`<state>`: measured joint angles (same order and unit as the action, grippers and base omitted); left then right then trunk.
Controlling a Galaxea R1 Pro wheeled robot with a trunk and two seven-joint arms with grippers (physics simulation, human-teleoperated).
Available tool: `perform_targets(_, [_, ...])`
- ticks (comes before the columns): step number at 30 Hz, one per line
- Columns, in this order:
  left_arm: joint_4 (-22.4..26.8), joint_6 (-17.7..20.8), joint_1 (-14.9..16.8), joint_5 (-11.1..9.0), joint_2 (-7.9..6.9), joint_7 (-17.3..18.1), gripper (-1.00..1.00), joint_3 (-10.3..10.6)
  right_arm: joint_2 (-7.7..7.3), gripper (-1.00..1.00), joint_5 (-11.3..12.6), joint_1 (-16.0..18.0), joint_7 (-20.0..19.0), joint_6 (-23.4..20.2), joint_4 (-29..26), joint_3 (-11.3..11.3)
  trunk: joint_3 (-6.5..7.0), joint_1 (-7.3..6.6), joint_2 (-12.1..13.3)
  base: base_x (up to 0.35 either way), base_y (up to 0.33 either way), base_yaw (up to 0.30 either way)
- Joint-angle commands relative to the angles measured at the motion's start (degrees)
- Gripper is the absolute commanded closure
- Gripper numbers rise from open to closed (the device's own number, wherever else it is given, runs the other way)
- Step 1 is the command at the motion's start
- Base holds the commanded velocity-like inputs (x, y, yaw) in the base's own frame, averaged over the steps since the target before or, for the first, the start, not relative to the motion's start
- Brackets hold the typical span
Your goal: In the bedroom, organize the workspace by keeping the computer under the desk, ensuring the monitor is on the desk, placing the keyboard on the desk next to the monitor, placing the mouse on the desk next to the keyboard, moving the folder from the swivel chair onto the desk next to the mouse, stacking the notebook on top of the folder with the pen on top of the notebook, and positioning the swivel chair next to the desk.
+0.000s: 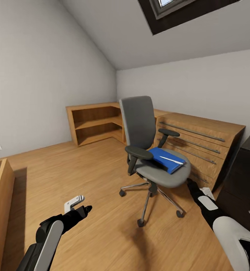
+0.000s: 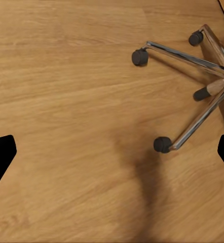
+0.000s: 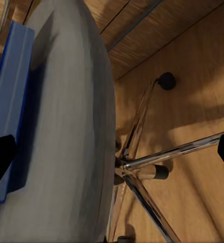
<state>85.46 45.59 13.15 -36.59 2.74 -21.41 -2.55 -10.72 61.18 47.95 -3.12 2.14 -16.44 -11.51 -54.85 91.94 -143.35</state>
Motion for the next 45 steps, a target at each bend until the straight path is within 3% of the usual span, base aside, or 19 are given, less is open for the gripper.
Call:
perform_targets(1, [0.06, 0.21, 0.03, -0.60, 0.06, -0.50, -1.00, -0.08, 0.00, -1.00, 0.61, 0.04, -0.32, 0.18, 0.09, -0.01, 0.17, -0.03, -0.01, 0.000, 0.000, 0.000])
perform_targets(10, [0.06, 0.20, 0.03, -0.57, 0.07, -0.62, -1.00, 0.52, 0.00, -1.00, 0.56, -0.03, -0.34, 0.21, 0.09, -0.01, 2.17, -0.27, 0.11, 0.000, 0.000, 0.000])
perform_targets(25, [-0.27, 0.12, 0.03, -0.56, 0.07, -0.65, -1.00, 1.81, 0.00, -1.00, 0.48, -0.04, -0.40, 0.23, 0.09, 0.05, 4.86, -3.56, 6.13, -0.231, 0.000, 0.000])
perform_targets(31, [-3.56, -0.30, 0.03, 0.19, 0.04, -0.58, -1.00, 2.04, 0.03, -1.00, 0.10, -0.05, -0.50, 0.23, 0.09, 0.18, 5.94, -4.88, 8.54, -0.151, 0.000, 0.000])
perform_targets(35, [-6.24, -2.93, 0.03, 2.18, 0.22, -0.33, -1.00, 2.21, 0.12, -1.00, -1.71, -0.11, -1.28, 0.23, 0.11, 0.25, 6.65, -5.76, 10.14, -0.028, 0.000, 0.000])
perform_targets(37, [-9.03, -6.77, 0.03, 3.89, 0.31, -0.18, -1.00, 4.01, 0.22, -1.00, -4.43, -0.18, -2.74, 0.23, 0.18, 0.25, 7.01, -6.20, 10.94, -0.006, 0.000, 0.000])
perform_targets(42, [-14.72, -11.89, 0.02, 4.78, 0.35, -0.14, -1.00, 6.92, 0.86, -1.00, -7.28, -1.00, -3.87, 0.18, 1.55, 0.26, 7.91, -7.30, 12.95, -0.002, 0.000, 0.000])
perform_targets(44, [-16.55, -13.39, -0.02, 4.92, 0.49, -0.13, -1.00, 7.46, 1.48, -1.00, -9.73, -1.78, -4.29, 0.25, 3.59, 0.26, 8.27, -7.73, 13.75, 0.000, 0.000, 0.000])
perform_targets(45, [-17.43, -13.81, -0.04, 4.89, 0.56, -0.12, -1.00, 7.67, 2.29, -1.00, -13.66, -2.66, -4.45, 0.28, 5.90, 0.28, 8.45, -7.95, 14.15, 0.000, 0.000, 0.000])
